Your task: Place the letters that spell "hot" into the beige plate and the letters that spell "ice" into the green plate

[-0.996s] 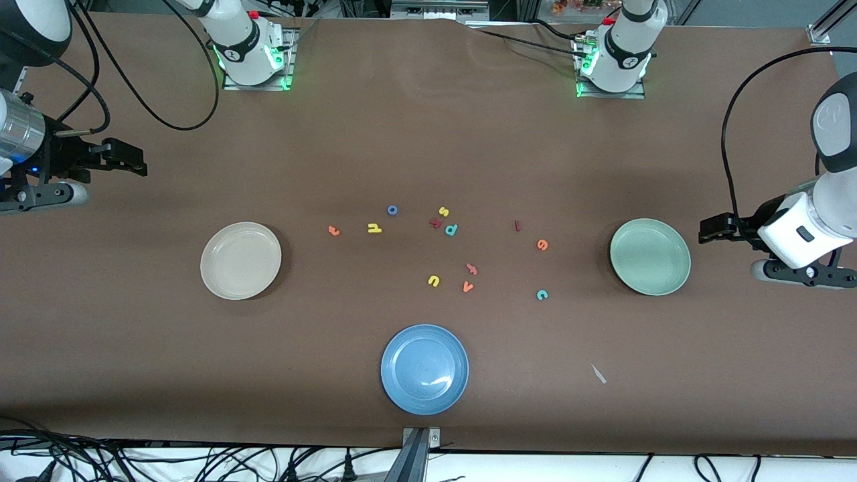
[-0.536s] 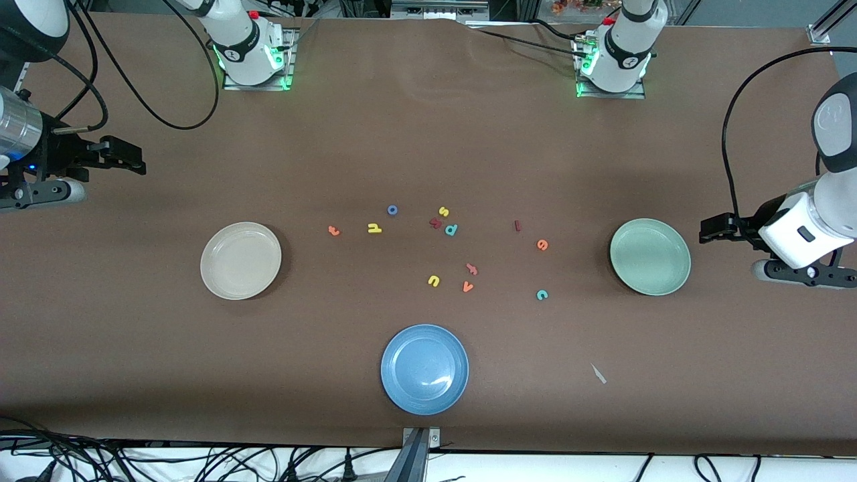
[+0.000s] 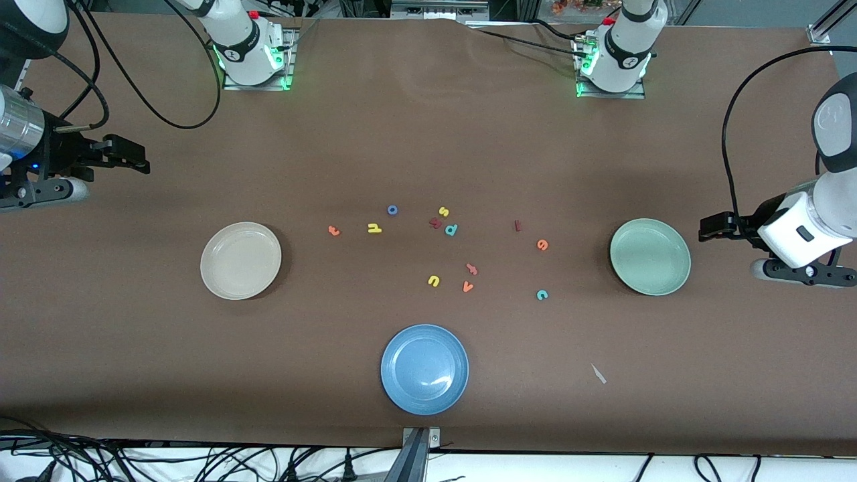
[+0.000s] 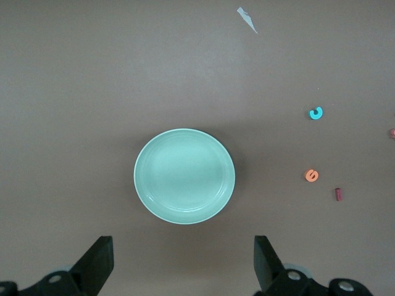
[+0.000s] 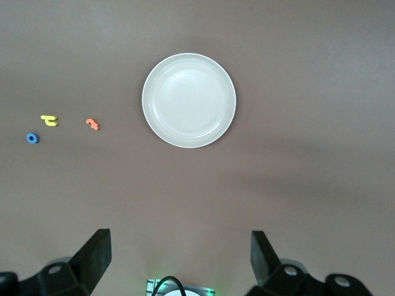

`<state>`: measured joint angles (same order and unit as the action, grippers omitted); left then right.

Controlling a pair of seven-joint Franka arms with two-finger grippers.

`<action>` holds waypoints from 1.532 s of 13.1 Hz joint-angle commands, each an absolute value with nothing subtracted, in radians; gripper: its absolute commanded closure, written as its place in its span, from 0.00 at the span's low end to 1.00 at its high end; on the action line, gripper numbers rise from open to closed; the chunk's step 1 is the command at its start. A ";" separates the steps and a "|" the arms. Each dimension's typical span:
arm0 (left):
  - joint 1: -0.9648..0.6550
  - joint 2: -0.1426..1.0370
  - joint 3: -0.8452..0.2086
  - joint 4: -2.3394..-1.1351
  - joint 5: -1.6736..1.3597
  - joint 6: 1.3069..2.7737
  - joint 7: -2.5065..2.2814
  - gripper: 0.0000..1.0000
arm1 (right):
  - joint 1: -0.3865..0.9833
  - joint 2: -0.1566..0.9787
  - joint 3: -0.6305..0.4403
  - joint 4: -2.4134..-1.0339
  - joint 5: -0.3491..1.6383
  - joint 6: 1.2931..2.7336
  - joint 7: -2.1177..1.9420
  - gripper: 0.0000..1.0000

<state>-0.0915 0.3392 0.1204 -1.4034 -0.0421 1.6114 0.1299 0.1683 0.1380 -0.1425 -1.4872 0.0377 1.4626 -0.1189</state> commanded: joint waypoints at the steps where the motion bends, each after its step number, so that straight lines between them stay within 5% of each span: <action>1: -0.092 0.333 0.124 -1.408 -0.061 1.605 0.146 0.00 | 0.164 0.127 -0.152 -1.485 0.060 1.443 -0.112 0.00; 20: -0.181 0.333 0.121 -1.466 -0.080 1.585 -0.101 0.00 | 0.163 0.127 -0.153 -1.496 0.058 1.450 -0.127 0.00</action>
<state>-0.1455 0.3395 0.1137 -1.4387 -0.0452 1.5898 -0.0208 0.1677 0.1381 -0.1514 -1.4903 0.0389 1.4556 -0.1200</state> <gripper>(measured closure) 0.000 0.000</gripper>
